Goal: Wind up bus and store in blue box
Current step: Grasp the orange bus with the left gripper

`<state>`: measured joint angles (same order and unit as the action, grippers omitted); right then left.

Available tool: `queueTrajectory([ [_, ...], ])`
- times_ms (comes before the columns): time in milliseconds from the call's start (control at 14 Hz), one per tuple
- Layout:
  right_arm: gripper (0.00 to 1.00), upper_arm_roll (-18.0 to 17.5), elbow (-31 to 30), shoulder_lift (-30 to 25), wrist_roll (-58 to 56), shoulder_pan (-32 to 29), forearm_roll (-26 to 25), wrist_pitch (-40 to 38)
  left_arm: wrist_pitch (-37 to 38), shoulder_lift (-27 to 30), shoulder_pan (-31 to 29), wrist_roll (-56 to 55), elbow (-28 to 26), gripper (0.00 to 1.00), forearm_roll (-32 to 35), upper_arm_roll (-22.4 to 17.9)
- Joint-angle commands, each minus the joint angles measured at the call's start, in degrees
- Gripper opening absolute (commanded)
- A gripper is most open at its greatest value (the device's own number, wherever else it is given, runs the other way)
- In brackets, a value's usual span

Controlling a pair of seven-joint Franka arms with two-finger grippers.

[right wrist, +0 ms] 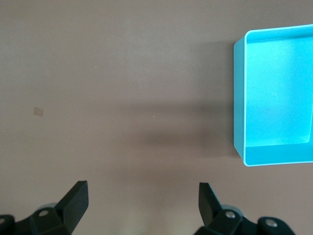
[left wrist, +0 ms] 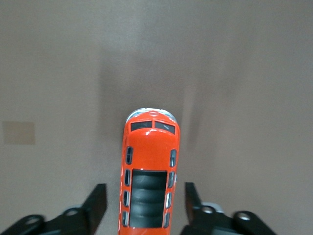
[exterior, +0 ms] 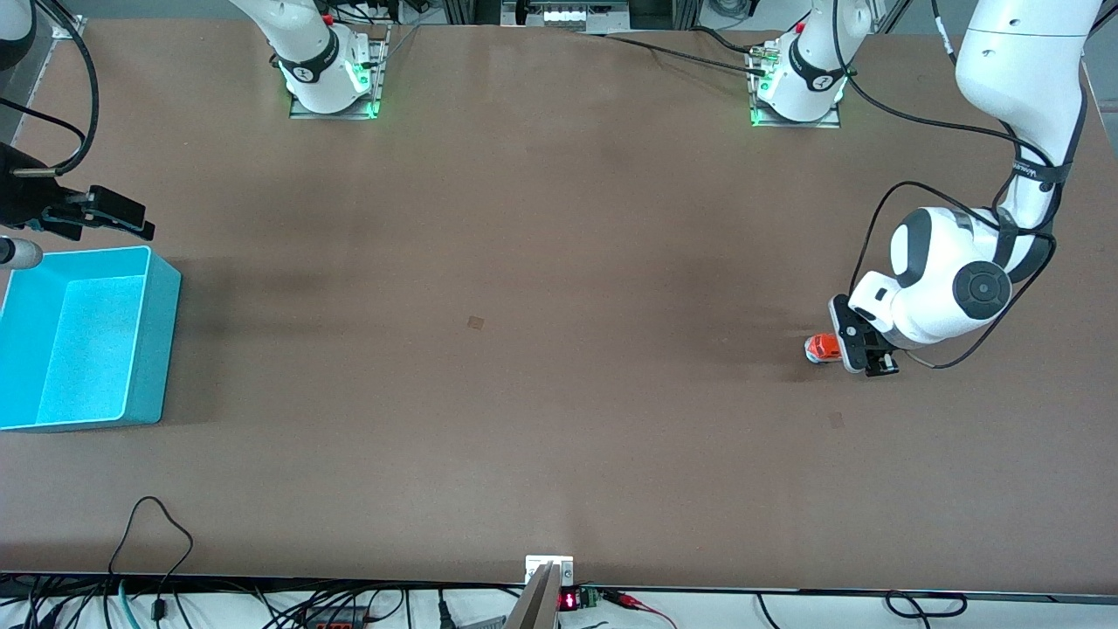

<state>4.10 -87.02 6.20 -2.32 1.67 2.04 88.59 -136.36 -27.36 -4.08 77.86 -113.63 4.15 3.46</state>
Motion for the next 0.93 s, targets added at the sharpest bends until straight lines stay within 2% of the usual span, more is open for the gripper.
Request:
queueTrajectory([
  [0, 1.0, -0.4, -0.7, -0.4, 0.6, -0.3, -0.1, 0.6, -1.5, -0.7, 0.1, 1.4, -0.1, 0.43, 0.7, 0.2],
  [214, 1.0, -0.4, -0.7, 0.0, 0.5, -0.3, -0.2, 0.6, -2.0, -1.2, 0.3, 1.4, -0.1, 0.34, 0.7, 0.2],
  [571, 1.0, -0.4, 1.5, 2.0, 0.0, -0.4, 0.2, 1.1, -1.9, -1.6, 0.3, 1.5, -0.1, 0.33, 0.7, 0.2],
  [857, 1.0, -0.7, 1.5, 2.0, 0.6, 0.2, -0.3, 1.1, -1.5, -1.6, -1.4, 6.9, 0.3, 0.33, 0.6, 0.0],
])
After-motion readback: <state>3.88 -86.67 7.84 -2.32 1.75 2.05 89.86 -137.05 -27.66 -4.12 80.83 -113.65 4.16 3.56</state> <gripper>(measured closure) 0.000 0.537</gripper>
